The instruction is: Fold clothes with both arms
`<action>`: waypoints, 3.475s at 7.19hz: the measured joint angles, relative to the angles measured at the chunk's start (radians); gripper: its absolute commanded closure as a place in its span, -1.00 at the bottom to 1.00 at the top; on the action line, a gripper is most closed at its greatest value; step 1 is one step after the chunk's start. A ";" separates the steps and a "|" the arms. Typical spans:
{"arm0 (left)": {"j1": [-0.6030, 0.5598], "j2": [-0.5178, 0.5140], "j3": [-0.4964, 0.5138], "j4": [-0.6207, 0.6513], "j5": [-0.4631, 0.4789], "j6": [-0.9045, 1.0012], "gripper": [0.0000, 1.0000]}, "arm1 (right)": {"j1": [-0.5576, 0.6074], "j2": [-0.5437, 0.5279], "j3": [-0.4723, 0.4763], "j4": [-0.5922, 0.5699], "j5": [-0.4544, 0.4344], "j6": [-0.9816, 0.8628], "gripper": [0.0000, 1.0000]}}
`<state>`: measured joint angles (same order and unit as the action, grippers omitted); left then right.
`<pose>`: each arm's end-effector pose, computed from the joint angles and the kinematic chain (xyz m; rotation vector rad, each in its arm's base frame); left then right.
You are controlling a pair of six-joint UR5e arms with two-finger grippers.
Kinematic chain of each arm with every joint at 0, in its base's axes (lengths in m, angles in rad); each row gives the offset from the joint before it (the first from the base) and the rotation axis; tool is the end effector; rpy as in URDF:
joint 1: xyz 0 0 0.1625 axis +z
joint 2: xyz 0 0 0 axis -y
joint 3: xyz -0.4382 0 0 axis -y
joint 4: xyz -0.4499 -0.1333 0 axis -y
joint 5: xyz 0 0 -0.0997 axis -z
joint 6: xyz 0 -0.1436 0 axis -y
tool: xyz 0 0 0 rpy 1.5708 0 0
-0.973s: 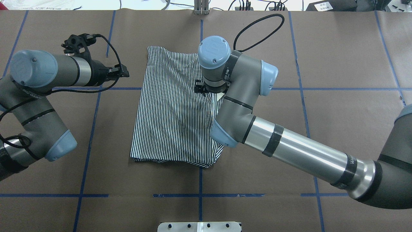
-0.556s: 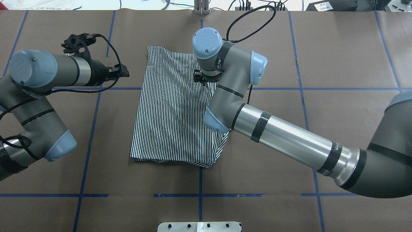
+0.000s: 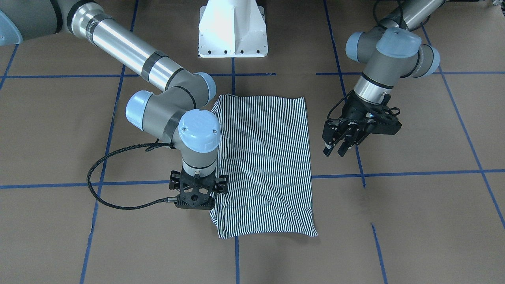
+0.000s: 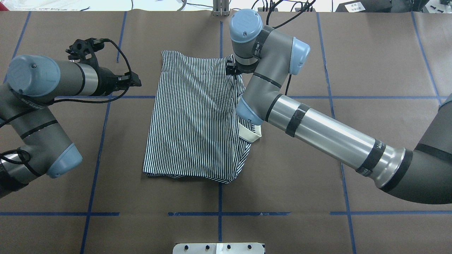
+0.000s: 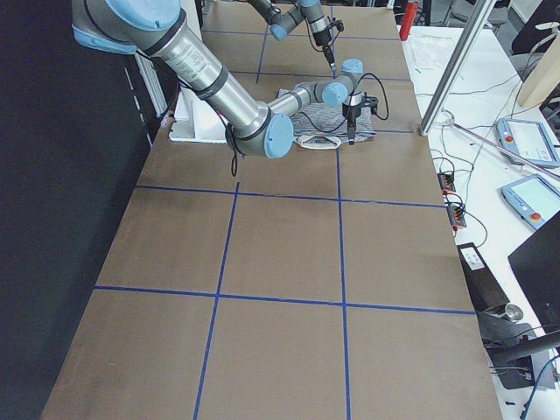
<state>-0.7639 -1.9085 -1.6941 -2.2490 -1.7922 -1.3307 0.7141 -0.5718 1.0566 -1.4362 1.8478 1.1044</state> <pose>0.4474 -0.5695 0.3439 0.3750 1.0943 -0.3384 -0.6396 -0.6788 0.2445 0.1199 -0.6609 0.1526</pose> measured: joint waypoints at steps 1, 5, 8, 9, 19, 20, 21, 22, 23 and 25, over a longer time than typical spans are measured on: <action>0.000 0.000 -0.004 0.001 -0.005 -0.001 -0.09 | -0.009 -0.021 0.079 -0.034 0.011 0.051 -0.91; 0.008 0.000 -0.039 0.004 -0.084 -0.084 -0.16 | -0.205 -0.292 0.572 -0.053 -0.116 0.580 -0.51; 0.038 -0.004 -0.058 0.003 -0.080 -0.167 -0.16 | -0.350 -0.366 0.657 -0.061 -0.275 0.878 -0.48; 0.041 -0.004 -0.058 0.003 -0.079 -0.171 -0.16 | -0.382 -0.377 0.659 -0.062 -0.299 0.933 -0.46; 0.044 -0.002 -0.061 0.003 -0.078 -0.174 -0.20 | -0.483 -0.395 0.660 -0.063 -0.315 1.011 1.00; 0.044 -0.001 -0.061 0.003 -0.077 -0.174 -0.21 | -0.485 -0.395 0.660 -0.063 -0.313 1.010 1.00; 0.044 -0.001 -0.062 0.003 -0.077 -0.174 -0.21 | -0.489 -0.393 0.661 -0.063 -0.313 1.010 1.00; 0.044 -0.001 -0.062 0.003 -0.076 -0.174 -0.22 | -0.490 -0.390 0.663 -0.063 -0.312 1.010 1.00; 0.044 -0.001 -0.063 0.002 -0.076 -0.175 -0.22 | -0.490 -0.389 0.666 -0.063 -0.312 1.010 1.00; 0.044 -0.001 -0.065 0.003 -0.076 -0.175 -0.23 | -0.487 -0.397 0.690 -0.063 -0.311 1.009 0.88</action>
<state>-0.7195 -1.9098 -1.7587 -2.2463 -1.8684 -1.5062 0.2268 -0.9687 1.7469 -1.4994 1.5366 2.1139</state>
